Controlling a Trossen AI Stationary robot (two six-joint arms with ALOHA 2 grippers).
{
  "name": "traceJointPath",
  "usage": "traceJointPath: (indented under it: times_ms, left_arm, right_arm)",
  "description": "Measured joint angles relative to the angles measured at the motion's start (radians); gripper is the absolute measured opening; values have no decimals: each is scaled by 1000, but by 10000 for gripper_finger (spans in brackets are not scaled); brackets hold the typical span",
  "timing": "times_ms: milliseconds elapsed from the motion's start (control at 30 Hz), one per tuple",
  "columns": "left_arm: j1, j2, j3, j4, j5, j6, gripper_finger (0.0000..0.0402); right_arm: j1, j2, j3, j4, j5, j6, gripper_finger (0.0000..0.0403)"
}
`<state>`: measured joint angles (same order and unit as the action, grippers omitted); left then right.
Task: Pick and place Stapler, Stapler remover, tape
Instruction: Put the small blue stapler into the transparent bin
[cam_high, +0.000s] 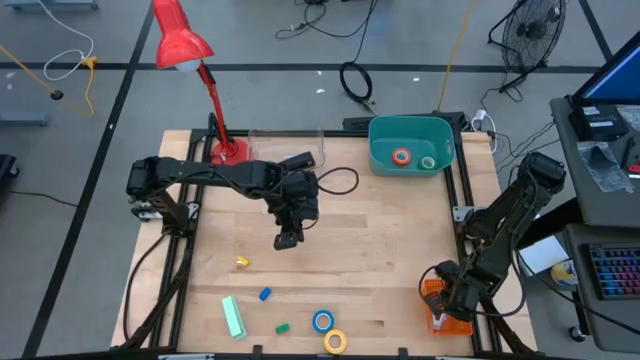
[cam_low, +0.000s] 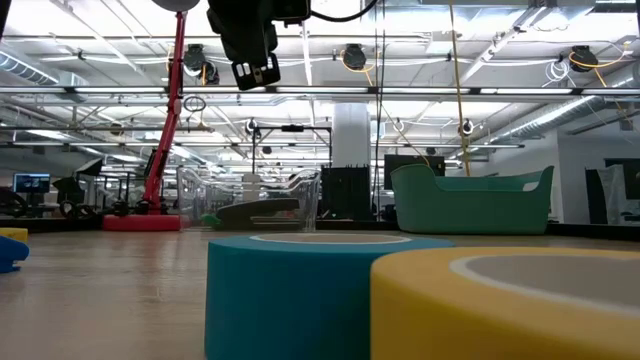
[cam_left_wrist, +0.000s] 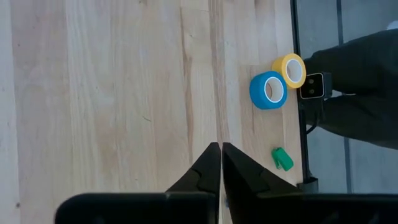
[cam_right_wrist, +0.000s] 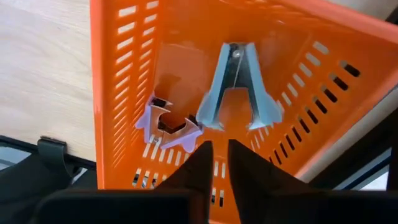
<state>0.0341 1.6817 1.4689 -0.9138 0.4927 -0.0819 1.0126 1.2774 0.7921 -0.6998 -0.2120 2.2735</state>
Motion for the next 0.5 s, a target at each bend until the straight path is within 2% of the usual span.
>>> traceJointPath:
  times_ms: [167, 233, 333, 500]
  left_arm:
    - [0, 0, 0, 2, 0, -4, 3]
    - [0, 0, 0, 8, -2, -8, 8]
    - [0, 0, 0, 33, -4, -14, 19]
    - [0, 0, 0, 101, -4, -37, 21]
  right_arm:
    - [0, 0, 0, 4, 4, -8, 97]
    - [-1, -4, 0, 15, 40, -11, 114]
    - [-5, -32, 0, 52, 164, -17, 132]
    - [-38, -120, 0, 132, 426, -82, 138]
